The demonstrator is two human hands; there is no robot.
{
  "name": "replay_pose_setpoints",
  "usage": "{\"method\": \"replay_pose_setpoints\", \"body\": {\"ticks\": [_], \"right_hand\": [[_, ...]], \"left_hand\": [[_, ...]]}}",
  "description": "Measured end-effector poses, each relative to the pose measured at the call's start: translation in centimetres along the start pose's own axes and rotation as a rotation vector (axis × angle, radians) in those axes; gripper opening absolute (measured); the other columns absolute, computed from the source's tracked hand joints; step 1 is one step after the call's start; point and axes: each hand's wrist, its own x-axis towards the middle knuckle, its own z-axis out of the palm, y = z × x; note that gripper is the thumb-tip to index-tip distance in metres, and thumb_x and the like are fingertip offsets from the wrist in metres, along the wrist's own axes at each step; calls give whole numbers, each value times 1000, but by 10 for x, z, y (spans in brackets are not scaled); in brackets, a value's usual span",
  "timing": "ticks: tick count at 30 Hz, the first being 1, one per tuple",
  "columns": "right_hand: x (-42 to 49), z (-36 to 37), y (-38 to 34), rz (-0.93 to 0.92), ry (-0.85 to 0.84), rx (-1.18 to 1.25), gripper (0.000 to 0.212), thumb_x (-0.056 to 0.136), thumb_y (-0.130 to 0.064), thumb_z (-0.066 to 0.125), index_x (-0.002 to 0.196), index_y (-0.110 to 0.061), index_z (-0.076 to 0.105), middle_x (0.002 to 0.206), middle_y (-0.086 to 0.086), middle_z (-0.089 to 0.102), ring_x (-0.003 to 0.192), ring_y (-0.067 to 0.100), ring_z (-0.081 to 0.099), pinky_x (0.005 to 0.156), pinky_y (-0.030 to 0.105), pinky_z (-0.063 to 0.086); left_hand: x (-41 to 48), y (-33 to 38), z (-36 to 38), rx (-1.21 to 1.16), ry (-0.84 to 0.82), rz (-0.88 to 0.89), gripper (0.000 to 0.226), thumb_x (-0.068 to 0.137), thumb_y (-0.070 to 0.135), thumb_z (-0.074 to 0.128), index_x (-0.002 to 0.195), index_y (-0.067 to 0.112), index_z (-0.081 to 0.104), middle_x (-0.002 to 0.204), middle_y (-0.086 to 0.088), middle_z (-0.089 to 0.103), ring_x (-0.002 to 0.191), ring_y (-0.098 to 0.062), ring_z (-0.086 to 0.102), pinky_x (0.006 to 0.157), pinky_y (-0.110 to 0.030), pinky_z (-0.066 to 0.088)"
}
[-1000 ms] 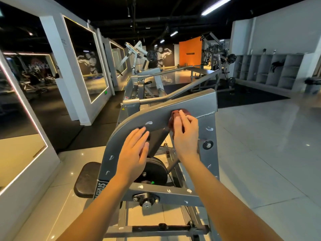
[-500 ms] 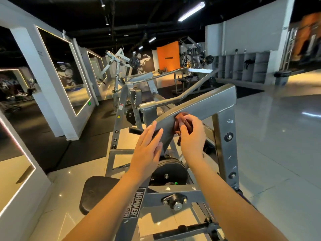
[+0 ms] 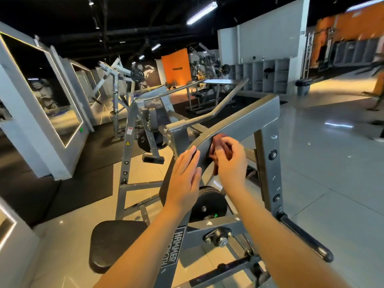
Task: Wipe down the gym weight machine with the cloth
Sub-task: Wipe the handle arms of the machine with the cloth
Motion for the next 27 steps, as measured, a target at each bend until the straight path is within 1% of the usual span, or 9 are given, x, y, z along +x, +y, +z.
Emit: {"method": "replay_pose_setpoints", "body": {"ticks": [4,7,9,11,14,19,21,24,27], "right_hand": [[-36,8,10,-42,-218,-118,17,100,-31,62,114,-40,57,110,-26,57,104,-5,56,90,13,44],[-10,0,-1,-49,-65,-90,15,101,-31,61,115,-36,59,118,-14,60,108,3,58,92,17,47],[17,-10,-9,-2,80,-2,19,103,-28,58,121,-30,57,125,-7,54,111,8,56,90,13,45],[29,-12,-10,2,108,-6,22,103,-26,58,124,-25,56,128,-4,52,114,10,55,92,15,47],[11,-3,1,-48,-34,-40,19,101,-29,62,119,-29,59,121,-8,60,110,8,61,94,28,56],[-16,-8,11,-104,-298,-207,16,99,-31,64,114,-35,62,118,-13,65,104,2,60,94,17,48],[-2,-16,7,-131,-229,-162,16,100,-28,62,116,-31,62,119,-11,61,106,0,58,93,16,48],[36,-24,-3,-52,-2,3,18,101,-31,60,119,-30,58,129,-8,46,114,8,53,93,20,51],[40,-11,-3,-35,24,-38,22,102,-32,59,123,-29,54,128,-7,46,117,11,51,100,27,50]], "left_hand": [[-1,-3,3,12,14,-23,48,108,33,37,154,21,41,163,9,31,152,-6,18,126,-30,13],[0,0,2,-9,4,-34,49,107,35,34,155,23,39,163,11,29,152,-3,15,126,-30,13],[-1,0,3,-4,3,-31,50,107,36,34,155,22,37,163,11,29,152,-3,15,126,-31,15],[-1,1,4,-1,16,-36,50,108,35,34,155,22,38,163,11,30,152,-3,16,126,-32,17],[0,8,8,-32,61,-65,48,107,33,35,154,22,41,161,12,33,150,-3,20,125,-31,19],[2,19,18,-43,135,-162,45,108,35,36,150,26,45,158,13,35,147,-4,25,124,-39,22],[0,18,16,-58,121,-145,46,107,34,35,151,24,44,158,13,35,147,-2,24,124,-36,22],[-1,16,12,-43,93,-124,47,107,33,35,152,24,43,159,17,31,147,1,21,124,-31,21],[-1,20,13,-37,98,-160,47,107,36,34,152,26,42,160,14,32,147,1,21,125,-36,22]]}}
